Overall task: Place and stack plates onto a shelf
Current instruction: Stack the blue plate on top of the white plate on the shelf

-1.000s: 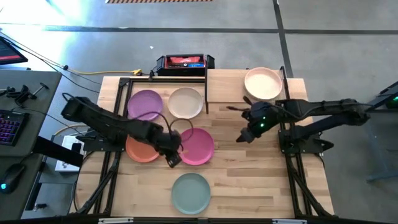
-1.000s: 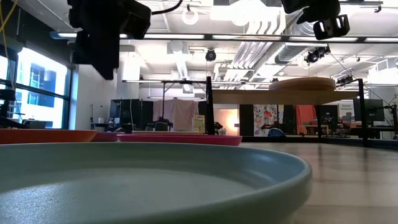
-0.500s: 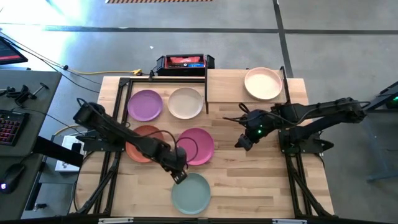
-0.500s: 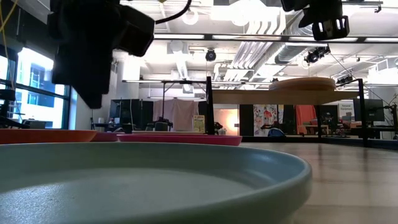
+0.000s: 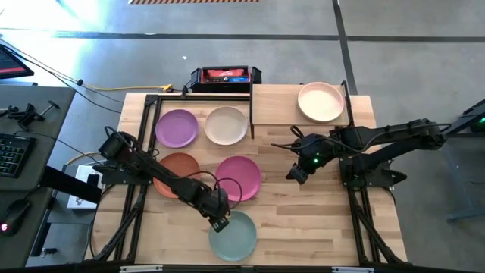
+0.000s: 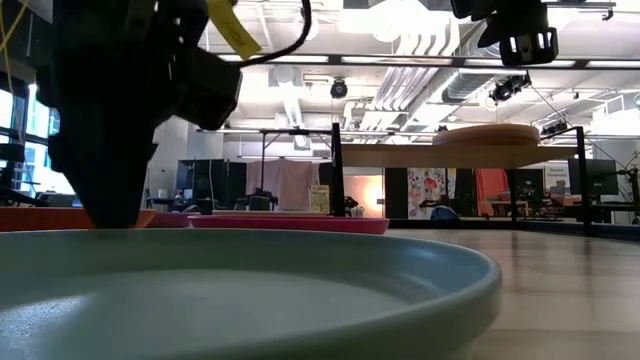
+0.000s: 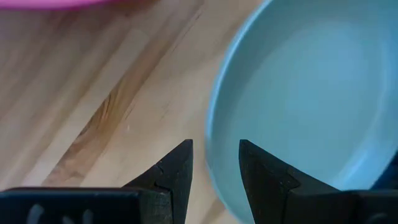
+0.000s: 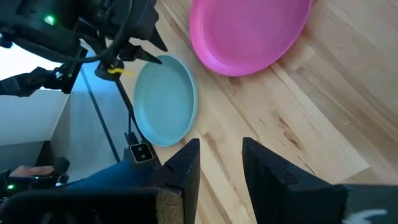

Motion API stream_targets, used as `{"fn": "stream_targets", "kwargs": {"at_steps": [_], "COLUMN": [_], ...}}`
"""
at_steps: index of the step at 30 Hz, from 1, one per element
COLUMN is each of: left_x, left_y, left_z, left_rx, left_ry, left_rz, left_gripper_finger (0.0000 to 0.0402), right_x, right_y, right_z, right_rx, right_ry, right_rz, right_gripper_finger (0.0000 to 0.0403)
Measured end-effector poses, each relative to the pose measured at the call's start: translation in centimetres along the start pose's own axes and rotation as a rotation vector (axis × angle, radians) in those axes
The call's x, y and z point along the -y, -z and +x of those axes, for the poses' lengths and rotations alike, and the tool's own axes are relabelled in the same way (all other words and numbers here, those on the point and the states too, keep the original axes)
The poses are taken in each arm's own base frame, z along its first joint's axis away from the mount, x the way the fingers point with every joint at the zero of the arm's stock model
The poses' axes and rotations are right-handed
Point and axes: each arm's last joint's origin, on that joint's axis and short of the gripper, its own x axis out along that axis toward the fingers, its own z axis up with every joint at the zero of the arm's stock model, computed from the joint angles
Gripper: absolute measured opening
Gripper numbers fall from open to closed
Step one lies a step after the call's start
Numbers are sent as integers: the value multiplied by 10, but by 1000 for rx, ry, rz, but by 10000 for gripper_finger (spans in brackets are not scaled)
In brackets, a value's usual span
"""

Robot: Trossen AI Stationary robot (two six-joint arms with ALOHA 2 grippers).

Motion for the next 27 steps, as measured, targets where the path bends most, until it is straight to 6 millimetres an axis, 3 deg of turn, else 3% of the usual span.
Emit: {"fn": "stream_targets", "kwargs": {"at_steps": [12,21,27], "left_x": [-3,-3,-3], "left_y": [2,2,1], "left_z": [14,15,15], "left_rx": [-16,-13,-14], "left_ry": [-39,-43,-38], "left_rz": [-30,-6,3], "left_gripper_finger": [113,12,6], "right_x": [0,0,0], "right_y": [0,-1,-1], "right_z": [0,0,0], "right_rx": [3,21,22], "right_ry": [1,13,13], "right_rz": [0,-6,-20], "right_gripper_finger": [99,99,99]}}
